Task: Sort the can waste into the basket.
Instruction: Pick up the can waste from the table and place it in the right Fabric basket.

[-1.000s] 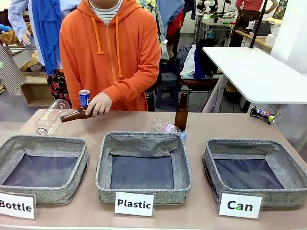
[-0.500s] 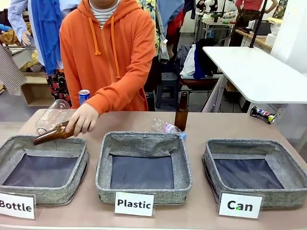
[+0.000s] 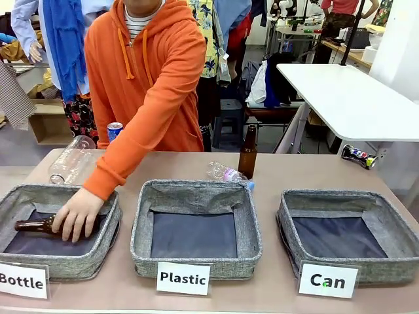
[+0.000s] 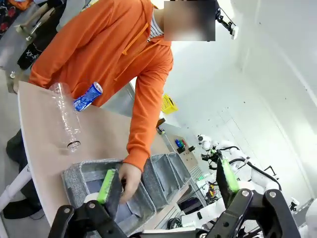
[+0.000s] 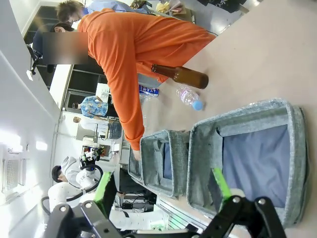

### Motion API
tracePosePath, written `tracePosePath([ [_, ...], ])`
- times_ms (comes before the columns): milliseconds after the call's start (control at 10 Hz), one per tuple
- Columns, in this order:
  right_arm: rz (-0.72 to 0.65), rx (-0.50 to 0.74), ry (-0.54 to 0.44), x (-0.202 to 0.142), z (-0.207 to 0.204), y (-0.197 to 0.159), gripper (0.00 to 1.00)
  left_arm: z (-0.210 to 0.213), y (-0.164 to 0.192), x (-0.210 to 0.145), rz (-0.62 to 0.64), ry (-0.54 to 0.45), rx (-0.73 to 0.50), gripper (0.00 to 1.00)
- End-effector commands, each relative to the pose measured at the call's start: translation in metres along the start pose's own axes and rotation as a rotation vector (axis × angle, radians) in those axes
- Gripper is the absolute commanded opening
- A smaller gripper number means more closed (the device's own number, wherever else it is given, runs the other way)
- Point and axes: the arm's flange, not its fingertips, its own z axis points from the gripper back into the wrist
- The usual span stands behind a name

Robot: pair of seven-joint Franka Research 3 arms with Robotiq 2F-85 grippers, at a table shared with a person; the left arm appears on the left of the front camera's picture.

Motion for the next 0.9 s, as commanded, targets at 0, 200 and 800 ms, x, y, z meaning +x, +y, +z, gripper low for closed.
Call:
tracePosePath([
  [0,0.014,0.02,-0.009,0.003,0.0,0.002,1.0,-0.005,-0.004,0.005,-0.008,-0.004,0.008,1.0],
  [200,0.014,0.02,-0.009,0.003,0.0,0.002,1.0,-0.023,-0.011,0.009,-0.016,0.023,0.054,1.0],
  [800,0.014,0.02,-0.009,0.003,0.0,0.002,1.0,-0.204,-0.015,0.009,-0.181,0.363,0.355,1.0],
])
